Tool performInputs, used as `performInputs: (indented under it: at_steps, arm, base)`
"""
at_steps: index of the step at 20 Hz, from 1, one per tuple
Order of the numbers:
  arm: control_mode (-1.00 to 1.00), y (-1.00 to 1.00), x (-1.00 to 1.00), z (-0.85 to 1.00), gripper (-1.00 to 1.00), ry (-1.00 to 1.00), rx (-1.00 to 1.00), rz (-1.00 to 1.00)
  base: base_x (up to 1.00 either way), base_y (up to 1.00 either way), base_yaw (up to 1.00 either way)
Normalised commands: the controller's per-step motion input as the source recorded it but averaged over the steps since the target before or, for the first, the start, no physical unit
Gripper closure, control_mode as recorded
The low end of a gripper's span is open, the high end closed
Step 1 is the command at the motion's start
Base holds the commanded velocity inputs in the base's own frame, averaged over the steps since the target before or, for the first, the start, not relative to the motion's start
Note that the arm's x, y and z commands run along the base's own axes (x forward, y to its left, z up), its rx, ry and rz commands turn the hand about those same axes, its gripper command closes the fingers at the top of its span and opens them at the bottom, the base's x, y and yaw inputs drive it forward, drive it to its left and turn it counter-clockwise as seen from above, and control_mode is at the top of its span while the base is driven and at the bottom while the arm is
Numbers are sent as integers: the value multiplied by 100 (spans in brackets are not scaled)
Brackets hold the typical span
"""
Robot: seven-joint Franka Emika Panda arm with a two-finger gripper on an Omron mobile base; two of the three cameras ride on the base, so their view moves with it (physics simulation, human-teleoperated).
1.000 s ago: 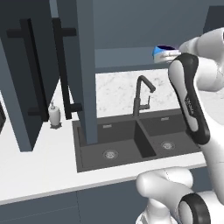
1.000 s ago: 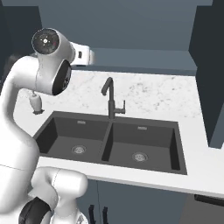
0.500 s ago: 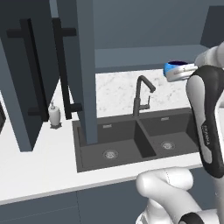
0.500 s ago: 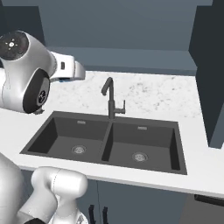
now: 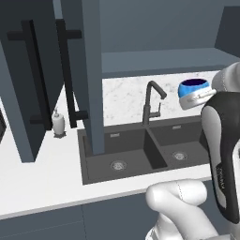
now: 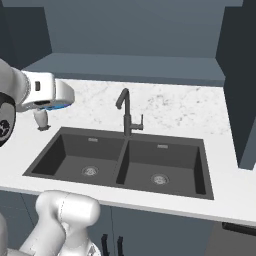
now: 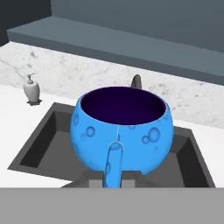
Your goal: Gather all objects into one cabinet and sort the glasses and bowls to opposite sides.
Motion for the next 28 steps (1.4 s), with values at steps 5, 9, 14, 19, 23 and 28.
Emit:
performInputs:
  at_steps: [5, 9, 14, 19, 23, 28]
  arm:
    - [-100, 0, -31, 0, 100, 9, 9, 0]
    - [-100, -2, -34, -1, 100, 12, 12, 0]
    - [-100, 0, -20, -6, 100, 1, 0, 0]
    - [-100, 0, -12, -19, 100, 0, 0, 0]
    - [-100, 0, -1, -10, 100, 0, 0, 0]
    - [100, 0, 0, 0, 100, 0, 0, 0]
  base:
    - [0, 0, 0]
    - [0, 0, 0]
    - [0, 0, 0]
    - [0, 0, 0]
    - [0, 0, 0]
    - [0, 0, 0]
